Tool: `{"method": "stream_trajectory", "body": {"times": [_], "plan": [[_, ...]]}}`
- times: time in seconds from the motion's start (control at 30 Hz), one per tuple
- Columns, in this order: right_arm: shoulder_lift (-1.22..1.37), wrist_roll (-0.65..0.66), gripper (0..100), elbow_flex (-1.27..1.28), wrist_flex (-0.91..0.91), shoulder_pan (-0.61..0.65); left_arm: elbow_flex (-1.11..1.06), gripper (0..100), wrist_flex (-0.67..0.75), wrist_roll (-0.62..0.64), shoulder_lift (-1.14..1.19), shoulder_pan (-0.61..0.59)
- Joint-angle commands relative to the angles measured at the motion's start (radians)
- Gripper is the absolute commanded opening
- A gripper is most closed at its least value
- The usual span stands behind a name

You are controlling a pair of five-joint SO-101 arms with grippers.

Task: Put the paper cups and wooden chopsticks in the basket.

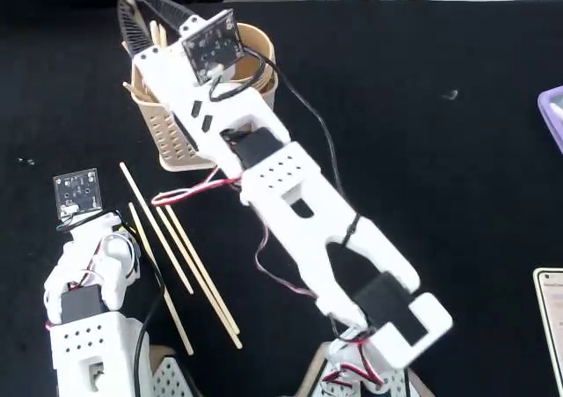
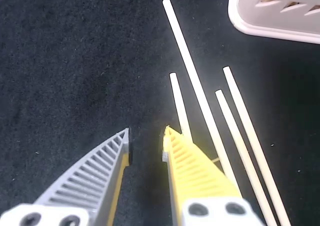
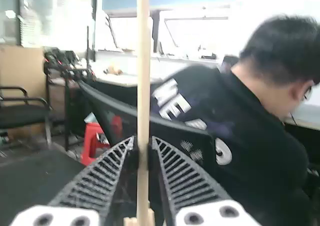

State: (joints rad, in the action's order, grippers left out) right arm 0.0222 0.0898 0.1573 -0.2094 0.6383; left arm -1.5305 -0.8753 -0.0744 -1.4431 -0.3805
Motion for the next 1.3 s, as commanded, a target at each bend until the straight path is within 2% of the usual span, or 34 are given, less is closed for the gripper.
{"method": "stream_trajectory", "body": {"times": [0.0,0.13,0.23,0.3,0.5,0.6,0.7,0.8,0.9,1.1,1.17,1.27], "plan": [[0.004,-0.008,1.2,-0.012,-0.021,-0.04,0.007,12,0.021,-0.005,-0.011,0.008],[-0.015,-0.008,3.1,0.047,-0.02,-0.04,0.007,12,0.021,-0.005,-0.011,0.012],[-0.054,-0.012,12.5,0.081,-0.009,-0.038,0.007,12,0.021,-0.005,-0.011,0.012],[-0.104,-0.014,16.7,0.081,0.068,-0.028,0.007,12,0.021,-0.005,-0.011,0.012],[-0.34,-0.009,14.5,0.09,0.295,0.021,0.007,12,0.021,-0.006,-0.011,0.012],[-0.493,-0.011,13.1,0.09,0.486,0.031,0.007,12,0.021,-0.006,-0.011,0.01],[-0.644,-0.014,9.1,0.124,0.755,0.031,0.007,12,0.021,-0.006,-0.011,0.005],[-0.777,-0.008,3.1,0.242,1.011,0.031,0.013,12,0.02,-0.006,-0.011,0.004],[-0.894,-0.008,1.6,0.418,1.154,0.031,0.018,12,0.015,-0.006,-0.011,0.004],[-1.067,-0.006,15.1,0.826,1.132,0.028,0.133,12,-0.057,-0.006,-0.002,-0.05],[-1.09,-0.014,18.8,0.949,1.063,0.002,0.205,12,-0.107,-0.006,0.0,-0.085],[-1.082,-0.008,19.4,1.095,0.905,-0.049,0.314,12,-0.181,-0.072,0.002,-0.096]]}}
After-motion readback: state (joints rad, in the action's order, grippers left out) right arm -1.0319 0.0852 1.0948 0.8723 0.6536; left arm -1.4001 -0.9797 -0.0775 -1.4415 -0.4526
